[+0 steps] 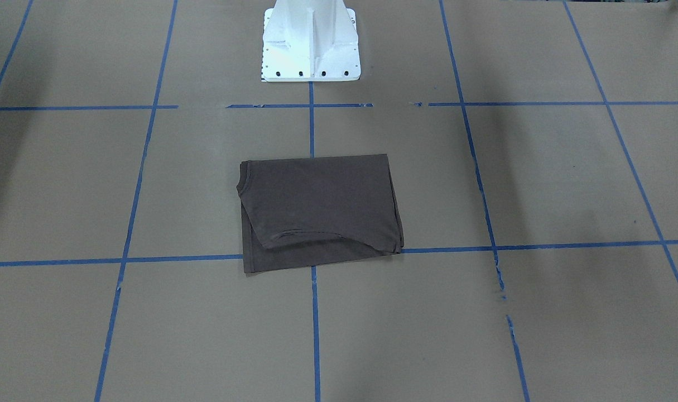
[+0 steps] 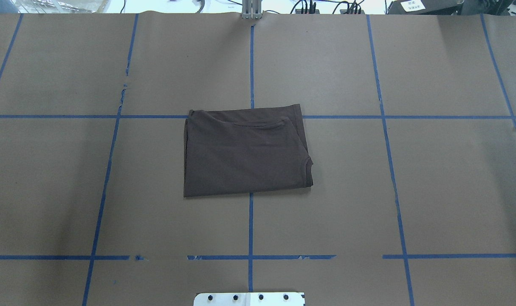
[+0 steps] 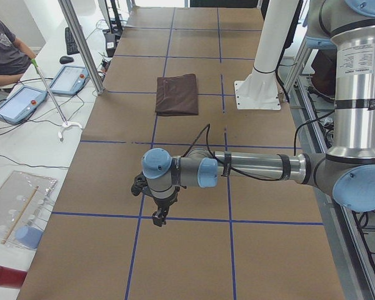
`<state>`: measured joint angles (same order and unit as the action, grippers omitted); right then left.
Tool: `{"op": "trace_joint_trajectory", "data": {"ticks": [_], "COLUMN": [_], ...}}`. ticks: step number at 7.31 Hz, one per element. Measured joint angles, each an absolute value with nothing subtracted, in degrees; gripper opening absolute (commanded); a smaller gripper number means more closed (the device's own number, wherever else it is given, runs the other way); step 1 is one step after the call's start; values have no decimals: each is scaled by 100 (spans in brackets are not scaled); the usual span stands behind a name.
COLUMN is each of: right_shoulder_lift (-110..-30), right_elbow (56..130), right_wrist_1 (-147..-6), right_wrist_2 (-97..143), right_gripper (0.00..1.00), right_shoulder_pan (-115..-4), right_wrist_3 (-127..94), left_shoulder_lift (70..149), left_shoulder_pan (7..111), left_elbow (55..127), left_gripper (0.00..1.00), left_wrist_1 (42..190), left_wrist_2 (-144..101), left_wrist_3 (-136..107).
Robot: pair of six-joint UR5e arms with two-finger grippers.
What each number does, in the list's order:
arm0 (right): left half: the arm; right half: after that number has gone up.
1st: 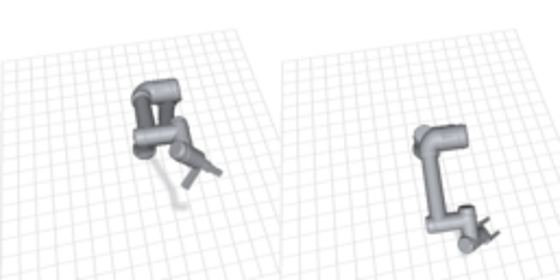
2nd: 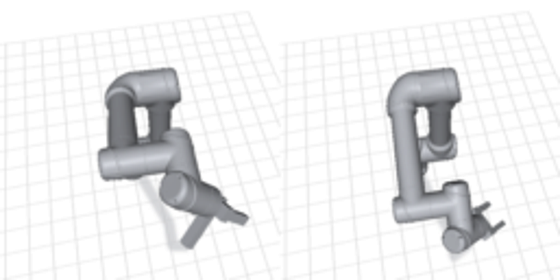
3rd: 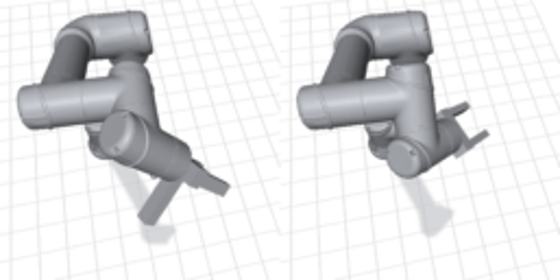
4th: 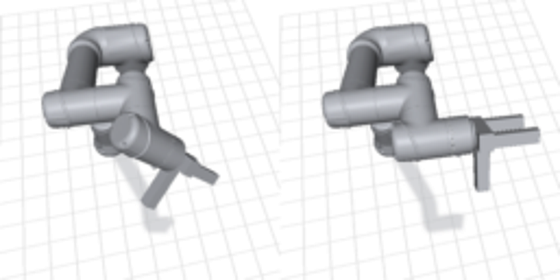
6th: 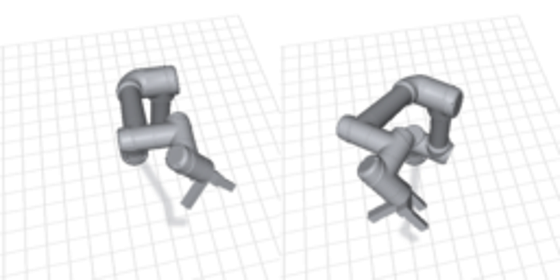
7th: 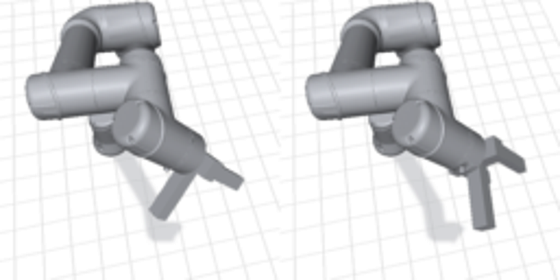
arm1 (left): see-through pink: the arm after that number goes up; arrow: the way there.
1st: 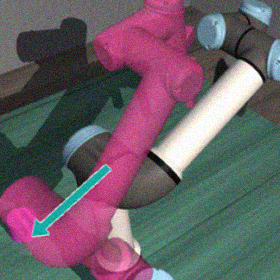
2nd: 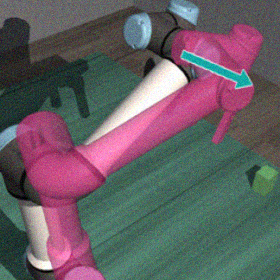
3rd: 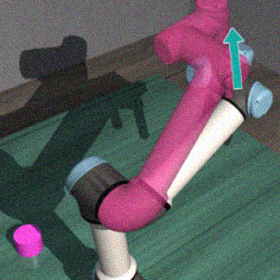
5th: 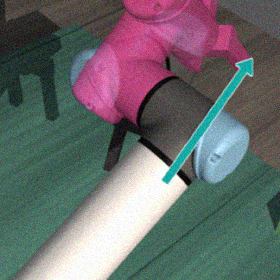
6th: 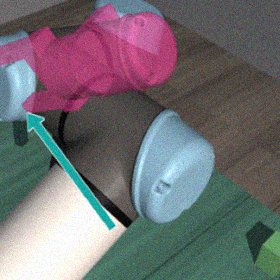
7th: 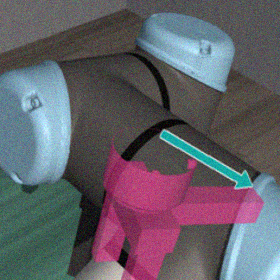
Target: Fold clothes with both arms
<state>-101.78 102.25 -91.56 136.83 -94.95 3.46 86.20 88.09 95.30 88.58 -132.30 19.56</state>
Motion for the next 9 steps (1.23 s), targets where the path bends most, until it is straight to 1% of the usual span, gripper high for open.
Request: {"op": "trace_joint_trajectory", "data": {"ticks": [3,7,9], "right_shoulder_lift": [-10037,-9723,-9677], "right_elbow": [10208,9731,9668], "right_wrist_1": [-9171,-9129,-9124], "right_wrist_2": [13570,13423,13421], "right_gripper": [100,100,100], "right_shoulder_pan": [-9307,-9264,-9258], "right_wrist_3": [-81,-75,-92], "left_shoulder_lift": [8646,8705,8736], "left_shoulder_pan": [8824,8817,8817], "left_elbow": [9543,9517,9506], "left_gripper": [100,100,100], "left_wrist_1": [8859,8866,8886], "left_wrist_2": [-13228,-13220,-13212], "left_wrist_3": [1937,1910,1875]}}
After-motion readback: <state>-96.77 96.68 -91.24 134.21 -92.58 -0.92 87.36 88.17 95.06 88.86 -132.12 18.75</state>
